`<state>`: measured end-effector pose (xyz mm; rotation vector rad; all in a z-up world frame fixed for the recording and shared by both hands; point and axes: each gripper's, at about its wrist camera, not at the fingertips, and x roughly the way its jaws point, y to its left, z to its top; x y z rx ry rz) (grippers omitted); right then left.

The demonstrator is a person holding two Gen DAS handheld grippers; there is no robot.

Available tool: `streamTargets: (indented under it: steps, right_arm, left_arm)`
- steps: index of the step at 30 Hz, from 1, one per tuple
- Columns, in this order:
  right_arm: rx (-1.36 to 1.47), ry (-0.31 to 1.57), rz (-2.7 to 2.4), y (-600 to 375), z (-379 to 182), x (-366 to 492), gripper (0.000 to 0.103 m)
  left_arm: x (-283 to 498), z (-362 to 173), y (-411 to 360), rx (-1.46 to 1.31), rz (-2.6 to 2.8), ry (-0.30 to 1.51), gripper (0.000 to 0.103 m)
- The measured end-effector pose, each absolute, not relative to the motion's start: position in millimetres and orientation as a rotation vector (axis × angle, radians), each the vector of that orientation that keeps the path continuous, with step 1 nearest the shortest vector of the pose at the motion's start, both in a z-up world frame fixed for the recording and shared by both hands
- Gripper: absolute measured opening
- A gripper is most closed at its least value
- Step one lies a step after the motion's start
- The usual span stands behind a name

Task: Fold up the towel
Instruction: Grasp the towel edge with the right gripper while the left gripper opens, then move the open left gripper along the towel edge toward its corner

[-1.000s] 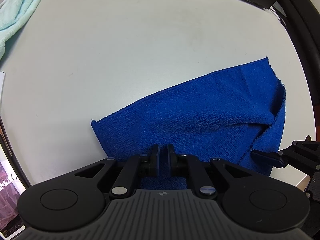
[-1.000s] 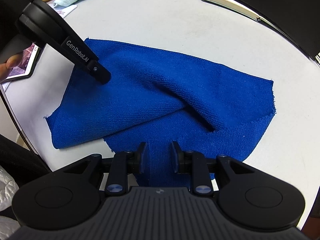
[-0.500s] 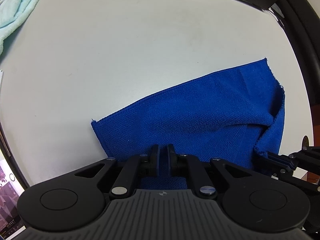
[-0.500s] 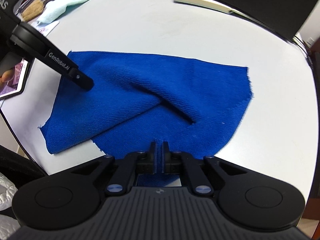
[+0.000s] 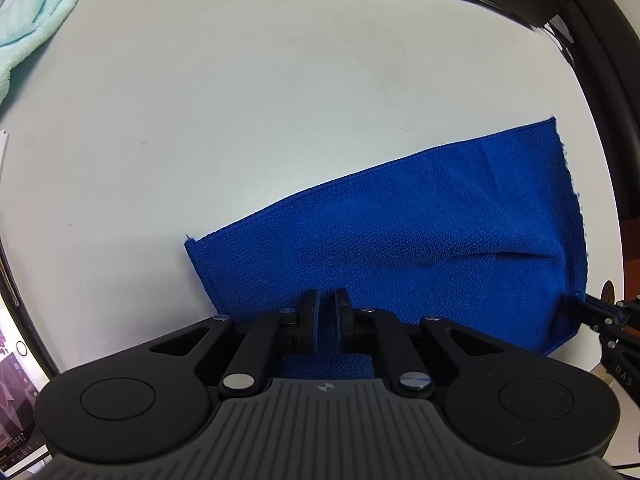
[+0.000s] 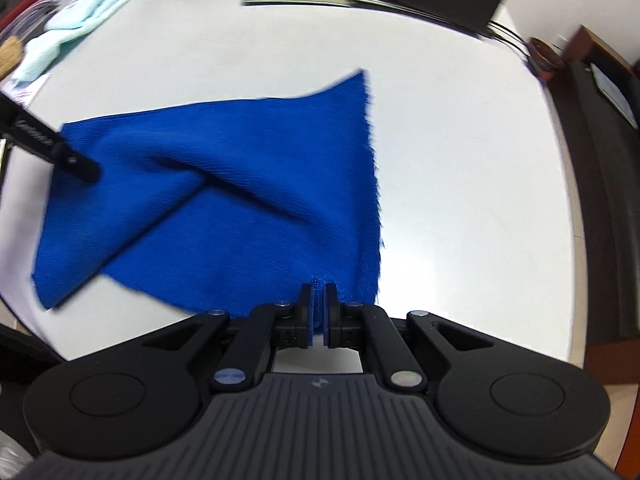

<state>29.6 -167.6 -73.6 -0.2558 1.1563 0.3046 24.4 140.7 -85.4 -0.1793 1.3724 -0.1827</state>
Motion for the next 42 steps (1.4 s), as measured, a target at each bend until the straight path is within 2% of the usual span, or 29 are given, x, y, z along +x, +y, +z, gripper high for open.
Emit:
streamTargets:
  steps: [16, 18, 20, 22, 42]
  right_arm:
    - [-0.225, 1.179, 0.218, -218.5, -73.2, 29.1, 0.004]
    - [-0.222, 1.187, 0.222, -220.1, -74.1, 27.5, 0.004]
    - [-0.22, 1.193, 0.226, -221.6, -75.0, 26.1, 0.004]
    - [-0.218, 1.199, 0.23, -223.0, -75.8, 25.2, 0.005]
    - [-0.209, 1.233, 0.262, -220.0, -74.6, 8.0, 0.005]
  left_arm:
    - [29.8, -86.9, 136.7, -0.17, -0.139, 1.358, 0.01]
    - [28.2, -86.4, 134.9, -0.164, -0.139, 1.354, 0.012]
    - [23.9, -84.5, 132.9, -0.152, -0.136, 1.345, 0.029]
    - [18.6, -83.4, 131.3, -0.141, -0.134, 1.337, 0.033]
    - [-32.6, -68.6, 143.1, -0.131, -0.186, 1.314, 0.036]
